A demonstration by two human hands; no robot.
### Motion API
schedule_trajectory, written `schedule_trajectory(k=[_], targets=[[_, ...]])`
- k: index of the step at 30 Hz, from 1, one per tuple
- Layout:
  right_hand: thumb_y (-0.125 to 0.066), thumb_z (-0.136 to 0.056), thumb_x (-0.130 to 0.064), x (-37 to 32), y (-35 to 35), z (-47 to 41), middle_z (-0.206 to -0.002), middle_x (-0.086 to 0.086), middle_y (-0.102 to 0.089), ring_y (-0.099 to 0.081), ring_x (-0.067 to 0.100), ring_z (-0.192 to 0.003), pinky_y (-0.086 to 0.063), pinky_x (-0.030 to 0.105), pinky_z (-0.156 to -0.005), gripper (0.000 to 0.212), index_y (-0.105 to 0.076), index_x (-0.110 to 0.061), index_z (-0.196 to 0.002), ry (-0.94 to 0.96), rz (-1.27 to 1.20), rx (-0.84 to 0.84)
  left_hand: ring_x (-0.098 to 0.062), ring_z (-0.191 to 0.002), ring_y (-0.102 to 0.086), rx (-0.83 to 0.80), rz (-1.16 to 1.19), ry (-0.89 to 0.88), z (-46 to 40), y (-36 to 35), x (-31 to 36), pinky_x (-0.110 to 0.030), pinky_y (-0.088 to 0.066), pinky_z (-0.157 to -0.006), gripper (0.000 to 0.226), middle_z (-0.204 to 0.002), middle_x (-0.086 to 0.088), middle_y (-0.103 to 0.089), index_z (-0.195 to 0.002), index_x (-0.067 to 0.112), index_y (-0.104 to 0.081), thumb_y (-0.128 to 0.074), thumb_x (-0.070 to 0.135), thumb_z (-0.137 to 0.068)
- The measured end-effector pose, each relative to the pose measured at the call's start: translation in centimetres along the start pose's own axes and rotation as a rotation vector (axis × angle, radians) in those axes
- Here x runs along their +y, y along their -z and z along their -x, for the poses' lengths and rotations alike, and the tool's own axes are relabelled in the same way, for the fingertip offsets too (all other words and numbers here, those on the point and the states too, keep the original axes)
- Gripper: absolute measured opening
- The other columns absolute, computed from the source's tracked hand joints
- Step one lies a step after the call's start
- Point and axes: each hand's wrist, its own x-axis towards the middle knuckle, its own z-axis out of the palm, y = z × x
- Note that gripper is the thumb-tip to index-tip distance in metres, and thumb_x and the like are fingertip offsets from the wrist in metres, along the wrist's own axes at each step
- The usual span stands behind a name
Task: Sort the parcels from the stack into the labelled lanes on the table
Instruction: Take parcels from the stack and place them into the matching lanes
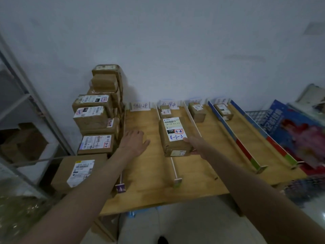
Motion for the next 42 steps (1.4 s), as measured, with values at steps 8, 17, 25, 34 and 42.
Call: schedule_trajectory(k=[8,17,25,34,42], targets=[[-0.065,-0.094,-0.023,4.8,9.3,0.0,-0.118,0.017,-0.065,-0.066,0.025,-0.094,-0.056,0.03,-0.065,0.037,-0.056,0.0,-0.121,-0.084,-0.065,0.118,-0.029,-0.129,-0.047,-0.042,-0.052,-0.087,-1.5,-1.3,8.6,-0.041,-0.034,-0.111,0.057,-0.141,-0.009,-0.05,-0.14,0.013,-0.048,-0.037,0.052,-0.101],[-0.059,-0.096,-0.03,8.7,23.3,-3.2,-0.11,0.01,-0.062,-0.058,0.02,-0.087,-0.05,0.035,-0.082,0.026,-0.056,-0.008,-0.111,-0.112,-0.029,0.212,-0.029,-0.13,-0.046,-0.075,-0.069,-0.168,-6.0,-3.5,23.4,-0.041,-0.033,-0.111,0.056,-0.141,-0.009,-0.049,-0.139,0.013,-0.049,-0.036,0.052,-0.101],[-0.059,-0.098,-0.028,11.9,38.1,-7.1,-0.105,0.01,-0.063,-0.058,0.017,-0.081,-0.047,0.026,-0.064,0.031,-0.055,-0.001,-0.113,-0.125,-0.001,0.26,-0.029,-0.128,-0.047,-0.109,-0.041,-0.194,-10.5,-5.7,38.1,-0.04,-0.034,-0.109,0.054,-0.139,-0.008,-0.05,-0.137,0.013,-0.051,-0.036,0.051,-0.102],[-0.063,-0.093,-0.033,14.1,48.9,-13.2,-0.118,0.011,-0.061,-0.06,0.024,-0.097,-0.05,0.034,-0.081,0.051,-0.05,-0.002,-0.132,-0.143,-0.015,0.315,-0.03,-0.133,-0.043,-0.138,-0.03,-0.196,-16.0,-7.2,47.6,-0.041,-0.033,-0.112,0.059,-0.146,-0.009,-0.044,-0.143,0.011,-0.045,-0.034,0.051,-0.102],[-0.071,-0.086,-0.037,13.8,52.6,-22.7,-0.118,0.011,-0.064,-0.065,0.025,-0.098,-0.056,0.042,-0.09,0.058,-0.053,-0.003,-0.13,-0.157,-0.065,0.309,-0.027,-0.129,-0.047,-0.141,-0.023,-0.157,-24.1,-10.2,51.1,-0.039,-0.033,-0.11,0.055,-0.141,-0.007,-0.049,-0.139,0.012,-0.05,-0.036,0.049,-0.101]])
